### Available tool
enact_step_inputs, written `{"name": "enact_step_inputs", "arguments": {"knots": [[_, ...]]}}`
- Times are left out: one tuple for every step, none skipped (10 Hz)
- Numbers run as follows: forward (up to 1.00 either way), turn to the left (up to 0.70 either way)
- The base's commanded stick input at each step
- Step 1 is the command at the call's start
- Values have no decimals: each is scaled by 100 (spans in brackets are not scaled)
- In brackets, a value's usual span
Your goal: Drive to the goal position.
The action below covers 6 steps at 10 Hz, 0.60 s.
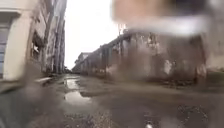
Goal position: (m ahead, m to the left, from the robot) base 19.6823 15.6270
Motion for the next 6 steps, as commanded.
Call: {"name": "enact_step_inputs", "arguments": {"knots": [[30,37],[30,2],[30,2],[30,2],[30,2],[30,2]]}}
